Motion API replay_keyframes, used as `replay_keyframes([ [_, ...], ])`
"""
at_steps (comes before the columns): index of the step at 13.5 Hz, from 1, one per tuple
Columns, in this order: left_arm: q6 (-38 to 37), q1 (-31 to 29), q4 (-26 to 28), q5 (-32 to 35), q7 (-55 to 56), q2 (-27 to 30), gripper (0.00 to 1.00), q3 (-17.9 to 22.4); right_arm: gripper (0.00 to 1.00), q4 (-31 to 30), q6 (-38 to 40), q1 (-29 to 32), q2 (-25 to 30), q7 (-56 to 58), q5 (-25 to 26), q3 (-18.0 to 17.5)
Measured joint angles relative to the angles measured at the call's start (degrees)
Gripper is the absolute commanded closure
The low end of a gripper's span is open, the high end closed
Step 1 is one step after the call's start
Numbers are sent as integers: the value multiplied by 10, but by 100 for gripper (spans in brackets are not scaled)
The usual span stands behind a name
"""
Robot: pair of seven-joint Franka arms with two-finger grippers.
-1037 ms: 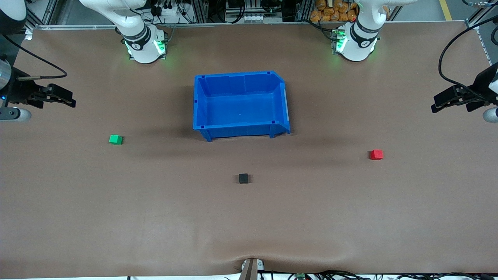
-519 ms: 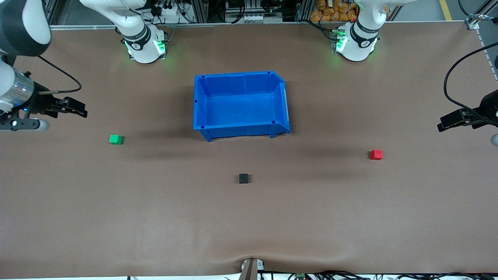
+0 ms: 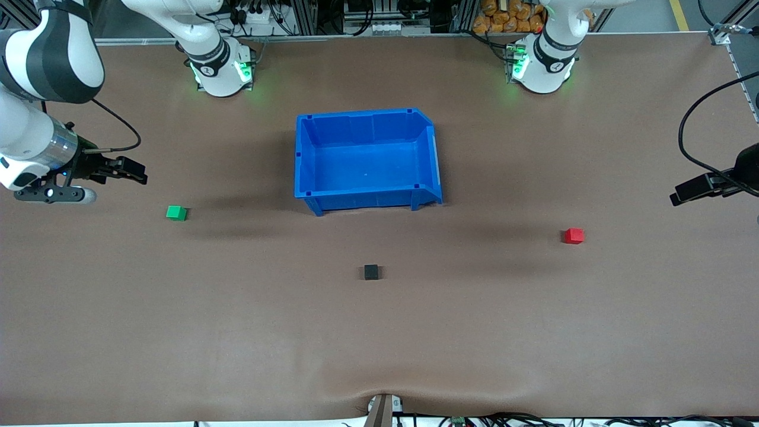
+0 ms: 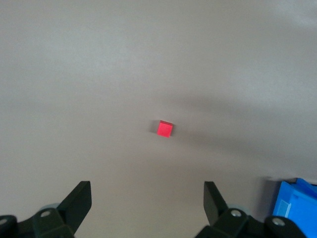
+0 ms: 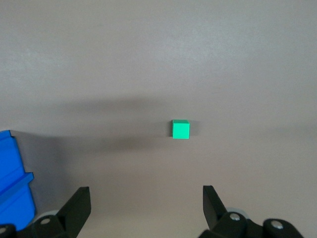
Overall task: Attach green and red cubes to black cube
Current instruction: 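Move the right gripper toward the green cube while the left gripper approaches the red cube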
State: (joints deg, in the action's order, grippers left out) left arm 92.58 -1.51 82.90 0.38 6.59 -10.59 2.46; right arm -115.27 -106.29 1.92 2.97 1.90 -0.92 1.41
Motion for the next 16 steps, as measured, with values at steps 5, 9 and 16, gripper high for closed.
replay_keyframes([
  [5,-12,-25,2,0,8,-32,0,1,0,-18,-21,0,1,0,0,0],
  [9,-13,-34,0,0,54,-65,0,1,0,-40,-51,0,5,0,0,0],
  [16,-4,-6,-1,-34,309,-101,0,-8,0,-133,-175,4,8,0,0,0],
])
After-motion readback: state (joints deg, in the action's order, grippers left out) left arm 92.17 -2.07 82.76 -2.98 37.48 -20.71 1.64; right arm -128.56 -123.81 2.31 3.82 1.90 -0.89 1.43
